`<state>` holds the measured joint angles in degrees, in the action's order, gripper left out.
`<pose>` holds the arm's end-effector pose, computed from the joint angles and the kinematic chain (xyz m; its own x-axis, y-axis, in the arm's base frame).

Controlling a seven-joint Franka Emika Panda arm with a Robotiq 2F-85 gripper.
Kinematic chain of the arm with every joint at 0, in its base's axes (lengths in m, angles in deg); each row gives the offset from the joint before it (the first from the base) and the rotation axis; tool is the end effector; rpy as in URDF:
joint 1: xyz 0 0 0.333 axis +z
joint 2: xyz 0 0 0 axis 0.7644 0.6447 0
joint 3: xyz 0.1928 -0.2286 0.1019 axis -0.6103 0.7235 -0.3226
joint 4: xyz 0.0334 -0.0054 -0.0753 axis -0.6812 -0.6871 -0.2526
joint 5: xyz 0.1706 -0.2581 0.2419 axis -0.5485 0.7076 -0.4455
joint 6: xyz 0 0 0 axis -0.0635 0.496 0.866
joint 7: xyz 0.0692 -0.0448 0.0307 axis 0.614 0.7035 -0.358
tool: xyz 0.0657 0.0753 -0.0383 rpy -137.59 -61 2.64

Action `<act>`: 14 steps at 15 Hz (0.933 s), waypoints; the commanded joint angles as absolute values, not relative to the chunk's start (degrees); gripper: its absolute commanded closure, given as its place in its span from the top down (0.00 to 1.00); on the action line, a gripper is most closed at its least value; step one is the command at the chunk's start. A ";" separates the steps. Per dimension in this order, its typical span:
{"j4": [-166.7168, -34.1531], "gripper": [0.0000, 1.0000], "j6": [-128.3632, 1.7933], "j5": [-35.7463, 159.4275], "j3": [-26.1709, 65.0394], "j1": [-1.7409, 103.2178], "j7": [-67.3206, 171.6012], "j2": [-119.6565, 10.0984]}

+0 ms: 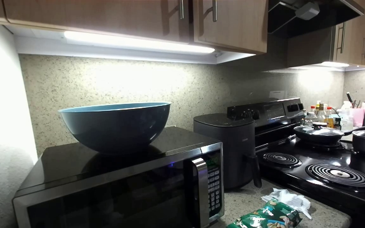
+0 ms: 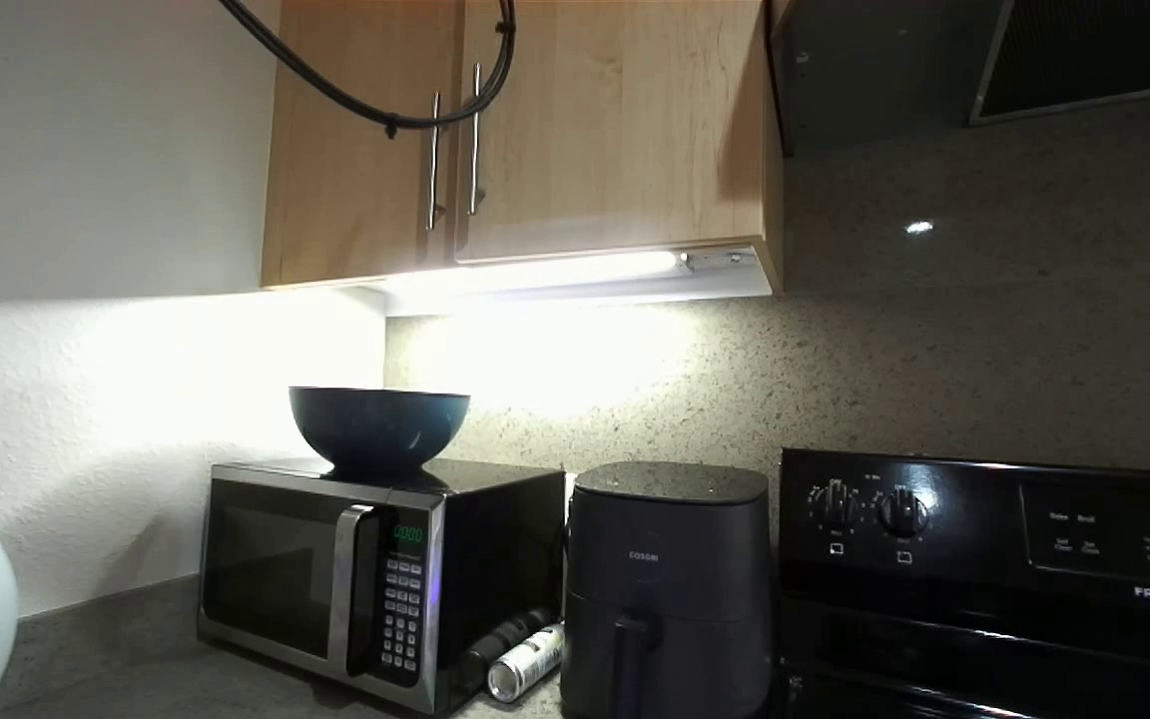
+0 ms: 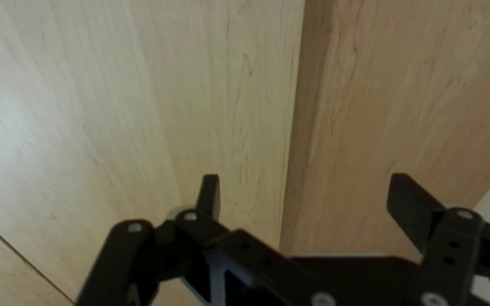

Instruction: Close the cupboard

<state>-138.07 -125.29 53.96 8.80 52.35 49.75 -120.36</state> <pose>0.2352 0.0658 0.8670 -0.4204 -0.0929 0.9026 0.1491 -0.9883 -0.0323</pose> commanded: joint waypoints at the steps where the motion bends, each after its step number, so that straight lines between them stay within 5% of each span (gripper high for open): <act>1: -137.81 1.00 -124.74 55.30 9.20 51.15 49.29 -116.58; 14: -135.93 1.00 -122.67 55.31 8.04 48.92 49.18 -108.77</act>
<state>-137.67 -123.86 54.08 8.68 50.28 49.63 -110.50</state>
